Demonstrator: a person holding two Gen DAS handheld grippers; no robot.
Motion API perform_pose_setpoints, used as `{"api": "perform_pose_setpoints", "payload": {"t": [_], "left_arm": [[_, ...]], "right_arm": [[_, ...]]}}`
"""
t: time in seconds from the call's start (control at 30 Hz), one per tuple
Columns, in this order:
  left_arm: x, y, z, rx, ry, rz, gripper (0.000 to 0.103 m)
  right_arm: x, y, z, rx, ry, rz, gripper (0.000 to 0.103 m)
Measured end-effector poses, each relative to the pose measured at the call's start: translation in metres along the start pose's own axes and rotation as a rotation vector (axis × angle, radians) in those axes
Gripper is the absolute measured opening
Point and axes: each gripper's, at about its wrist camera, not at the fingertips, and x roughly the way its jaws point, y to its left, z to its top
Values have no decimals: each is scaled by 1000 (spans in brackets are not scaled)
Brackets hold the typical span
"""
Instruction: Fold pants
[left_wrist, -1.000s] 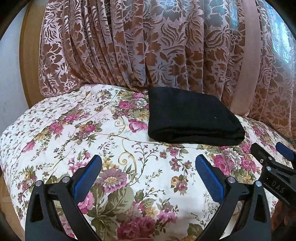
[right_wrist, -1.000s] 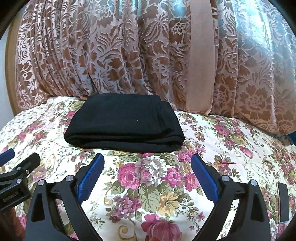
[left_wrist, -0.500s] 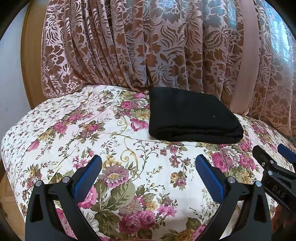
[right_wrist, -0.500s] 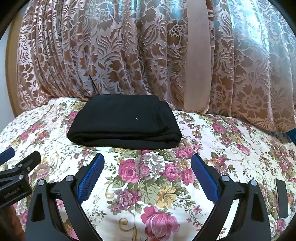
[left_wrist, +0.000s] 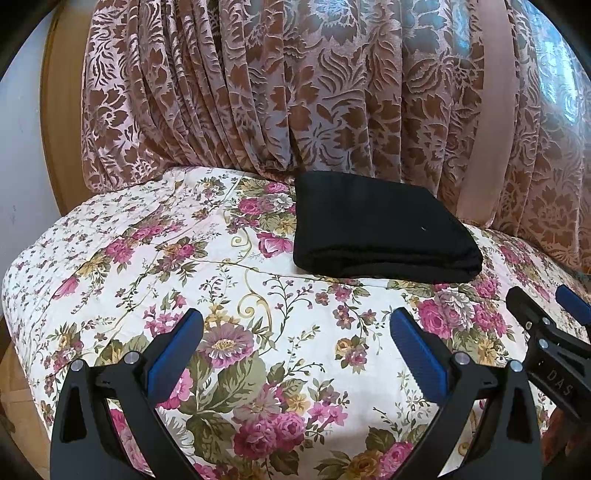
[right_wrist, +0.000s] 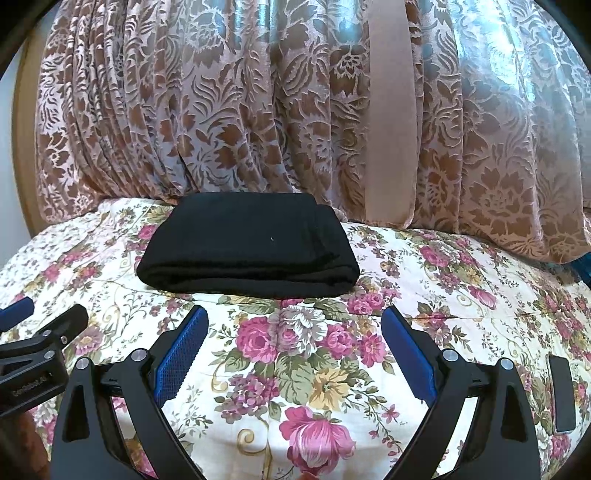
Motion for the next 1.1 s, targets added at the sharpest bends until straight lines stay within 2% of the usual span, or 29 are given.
{"api": "perform_pose_setpoints", "payload": {"t": [1.1], "left_arm": [[-6,-8,-2,22,24,-6,100]], "right_arm": [[-7,-1,2,7,-12,18,94]]}}
